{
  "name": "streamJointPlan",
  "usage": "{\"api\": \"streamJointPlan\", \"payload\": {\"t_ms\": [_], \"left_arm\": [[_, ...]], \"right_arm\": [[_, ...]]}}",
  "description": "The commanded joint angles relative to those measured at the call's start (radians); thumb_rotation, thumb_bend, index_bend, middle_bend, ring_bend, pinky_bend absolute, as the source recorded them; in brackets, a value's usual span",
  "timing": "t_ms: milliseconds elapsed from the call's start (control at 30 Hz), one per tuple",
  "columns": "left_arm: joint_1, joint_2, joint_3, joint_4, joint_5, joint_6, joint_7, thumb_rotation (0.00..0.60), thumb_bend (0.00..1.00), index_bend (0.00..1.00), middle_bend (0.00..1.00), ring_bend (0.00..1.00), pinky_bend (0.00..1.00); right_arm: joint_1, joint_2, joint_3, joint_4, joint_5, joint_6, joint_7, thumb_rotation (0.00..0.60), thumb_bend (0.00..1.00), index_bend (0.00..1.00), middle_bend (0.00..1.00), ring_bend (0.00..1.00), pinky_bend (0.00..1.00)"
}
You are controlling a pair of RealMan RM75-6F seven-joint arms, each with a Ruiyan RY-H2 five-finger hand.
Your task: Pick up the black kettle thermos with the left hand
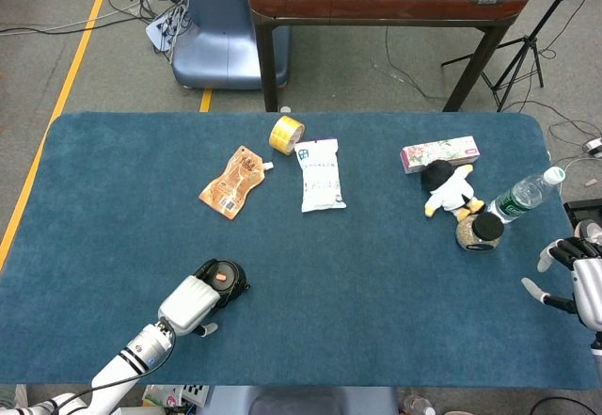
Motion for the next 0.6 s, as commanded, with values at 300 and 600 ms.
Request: {"api": "streamJointPlan", "payload": {"t_ms": [300,600], "left_arm": [[0.007,-0.03,-0.038,0.005,-0.028,0.04,-0.069,0.321,0.12,0.85,0.93,0.78,0.03],[0.023,-0.053,-0.068,0.006,-0.071,0.076,-0.121,0.287,0.11,0.93,1.0,0.86,0.03]], "right_arm": [[0.002,-0.007,0.002,0.018,0.004,-0.006,0.016,0.6,0.18,0.59,0.47,0.31,0.33],[0.002,-0.012,0.004,0.03,0.008,-0.009,0.028,0.6,0.18,0.59,0.47,0.31,0.33]]}}
